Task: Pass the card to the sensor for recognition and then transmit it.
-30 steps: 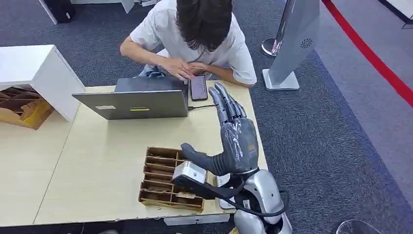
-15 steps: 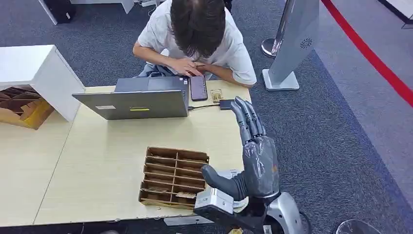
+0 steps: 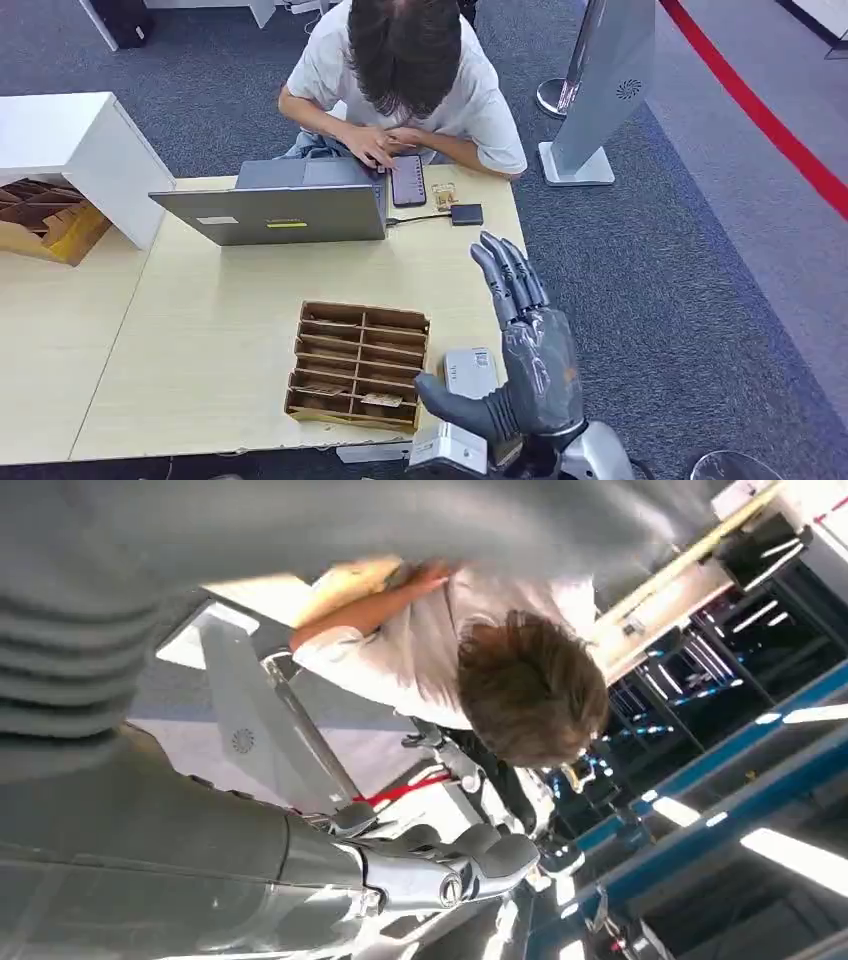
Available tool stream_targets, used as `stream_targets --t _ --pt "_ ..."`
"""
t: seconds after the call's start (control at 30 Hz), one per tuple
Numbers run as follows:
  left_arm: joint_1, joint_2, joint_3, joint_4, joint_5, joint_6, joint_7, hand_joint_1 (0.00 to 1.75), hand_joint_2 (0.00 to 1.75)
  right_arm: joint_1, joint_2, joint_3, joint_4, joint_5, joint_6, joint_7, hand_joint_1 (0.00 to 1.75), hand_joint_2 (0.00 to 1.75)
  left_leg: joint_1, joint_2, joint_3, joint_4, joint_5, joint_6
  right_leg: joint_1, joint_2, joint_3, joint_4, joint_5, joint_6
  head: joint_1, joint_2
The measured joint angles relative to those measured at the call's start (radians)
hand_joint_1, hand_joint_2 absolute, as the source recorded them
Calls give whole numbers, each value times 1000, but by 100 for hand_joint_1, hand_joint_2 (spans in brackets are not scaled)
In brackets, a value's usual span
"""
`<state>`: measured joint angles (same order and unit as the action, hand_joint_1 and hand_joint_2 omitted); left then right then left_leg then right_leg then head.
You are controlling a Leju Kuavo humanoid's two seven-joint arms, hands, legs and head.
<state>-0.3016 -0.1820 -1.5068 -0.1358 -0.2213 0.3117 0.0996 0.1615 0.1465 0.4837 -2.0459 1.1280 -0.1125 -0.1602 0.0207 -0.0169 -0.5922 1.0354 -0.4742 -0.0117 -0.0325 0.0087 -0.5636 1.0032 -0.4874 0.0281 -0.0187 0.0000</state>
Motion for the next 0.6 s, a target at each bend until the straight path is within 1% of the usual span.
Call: stream_targets --t 0.27,0.6 --pt "0 -1 0 0 24 3 0 0 0 -5 -9 23 50 69 33 -5 0 175 0 0 0 0 0 0 0 0 0 0 0 0 0 0" --pt "0 -1 -1 0 30 2 0 0 0 -41 -39 73 111 100 43 -10 0 175 0 0 0 0 0 0 0 0 0 0 0 0 0 0"
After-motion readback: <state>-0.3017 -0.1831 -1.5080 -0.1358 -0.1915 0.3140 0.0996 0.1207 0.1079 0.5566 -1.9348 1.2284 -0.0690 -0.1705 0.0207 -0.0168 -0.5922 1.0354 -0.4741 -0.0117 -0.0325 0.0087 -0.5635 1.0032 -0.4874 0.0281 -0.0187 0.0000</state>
